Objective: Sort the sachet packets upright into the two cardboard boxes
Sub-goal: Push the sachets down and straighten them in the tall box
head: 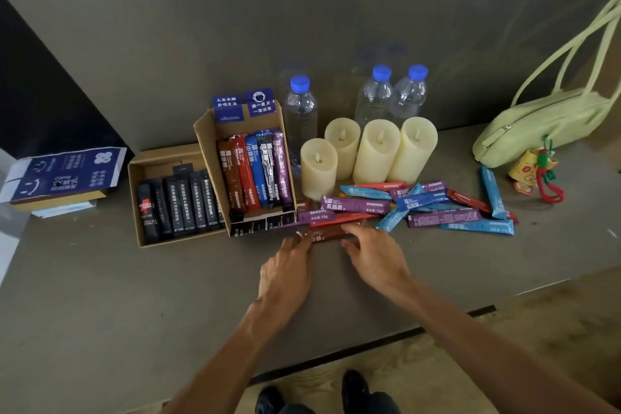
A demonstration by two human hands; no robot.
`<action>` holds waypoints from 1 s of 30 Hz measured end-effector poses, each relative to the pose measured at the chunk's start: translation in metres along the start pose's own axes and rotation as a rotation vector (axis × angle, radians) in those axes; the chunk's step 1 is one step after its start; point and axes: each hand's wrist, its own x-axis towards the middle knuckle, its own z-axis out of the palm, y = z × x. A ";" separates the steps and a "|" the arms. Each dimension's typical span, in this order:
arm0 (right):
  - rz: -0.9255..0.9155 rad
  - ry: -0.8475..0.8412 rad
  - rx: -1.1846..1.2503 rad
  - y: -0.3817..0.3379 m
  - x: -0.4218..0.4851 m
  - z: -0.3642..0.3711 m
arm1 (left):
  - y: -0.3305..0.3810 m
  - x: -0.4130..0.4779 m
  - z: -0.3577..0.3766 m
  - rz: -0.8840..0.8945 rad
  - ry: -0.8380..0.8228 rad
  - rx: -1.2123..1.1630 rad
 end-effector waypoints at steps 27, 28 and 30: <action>-0.090 -0.160 0.197 -0.018 0.011 -0.011 | -0.027 -0.017 -0.033 -0.307 0.248 -0.732; -0.110 -0.146 0.243 -0.026 0.011 -0.014 | -0.024 -0.015 -0.041 -0.318 0.257 -0.832; -0.126 -0.151 0.343 -0.042 0.013 -0.018 | -0.019 -0.010 -0.057 -0.260 0.294 -0.952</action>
